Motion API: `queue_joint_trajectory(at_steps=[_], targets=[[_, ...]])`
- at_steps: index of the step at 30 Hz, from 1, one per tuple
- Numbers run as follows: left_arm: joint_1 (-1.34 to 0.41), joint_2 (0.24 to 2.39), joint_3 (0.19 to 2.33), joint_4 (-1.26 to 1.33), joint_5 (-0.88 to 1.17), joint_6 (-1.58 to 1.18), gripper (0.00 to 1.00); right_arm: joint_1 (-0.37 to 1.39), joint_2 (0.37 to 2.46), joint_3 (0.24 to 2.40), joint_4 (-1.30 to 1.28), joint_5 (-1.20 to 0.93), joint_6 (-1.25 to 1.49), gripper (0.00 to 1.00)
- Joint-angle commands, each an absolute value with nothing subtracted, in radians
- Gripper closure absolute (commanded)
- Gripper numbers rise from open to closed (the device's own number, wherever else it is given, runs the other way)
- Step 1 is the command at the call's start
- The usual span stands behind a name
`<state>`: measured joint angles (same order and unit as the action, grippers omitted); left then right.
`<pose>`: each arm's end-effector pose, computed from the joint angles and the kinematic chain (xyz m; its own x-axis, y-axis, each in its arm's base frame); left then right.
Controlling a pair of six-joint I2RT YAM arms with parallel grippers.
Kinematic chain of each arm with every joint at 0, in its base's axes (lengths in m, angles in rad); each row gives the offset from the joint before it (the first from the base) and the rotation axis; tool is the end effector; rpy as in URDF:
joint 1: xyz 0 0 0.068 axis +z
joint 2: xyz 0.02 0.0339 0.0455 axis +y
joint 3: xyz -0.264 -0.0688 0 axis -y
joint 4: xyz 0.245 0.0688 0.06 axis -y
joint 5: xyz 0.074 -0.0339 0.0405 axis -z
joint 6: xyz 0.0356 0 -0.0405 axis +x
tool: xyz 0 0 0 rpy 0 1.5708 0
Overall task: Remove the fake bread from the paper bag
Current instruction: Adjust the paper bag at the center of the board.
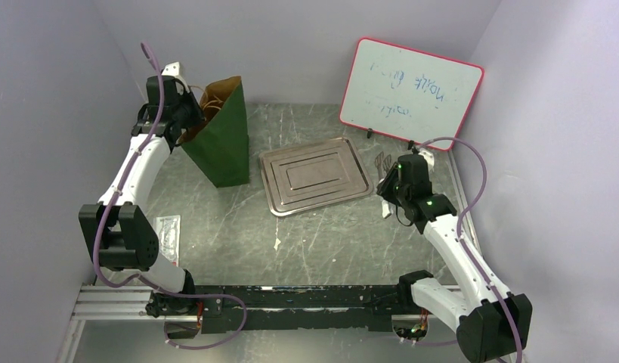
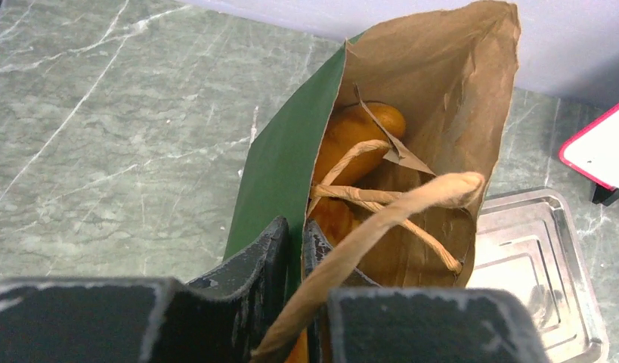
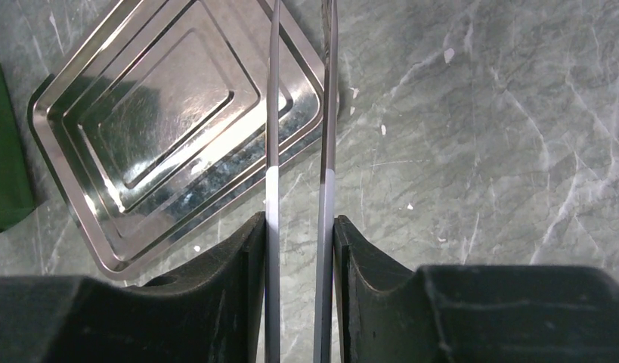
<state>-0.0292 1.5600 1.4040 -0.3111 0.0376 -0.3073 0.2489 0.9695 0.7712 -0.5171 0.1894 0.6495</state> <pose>0.3661 -0.0120 0.3493 -0.4480 -0.2893 -0.8459 -0.0764 0.9551 -0.2862 0.2003 0.0440 0.2703 -0.5693 0.4682 -0.6758 0.3015 0.8836 0.3582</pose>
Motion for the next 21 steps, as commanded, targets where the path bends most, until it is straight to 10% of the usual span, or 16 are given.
queue_joint_trajectory(at_steps=[1,21], targets=[[-0.014,1.575,1.377,-0.32,0.028,-0.315,0.93,0.254,0.967,0.814,-0.471,0.185,0.65,0.67],[-0.013,1.513,1.462,-0.014,-0.026,-0.251,0.93,0.259,0.939,0.805,-0.472,0.166,0.661,0.67]])
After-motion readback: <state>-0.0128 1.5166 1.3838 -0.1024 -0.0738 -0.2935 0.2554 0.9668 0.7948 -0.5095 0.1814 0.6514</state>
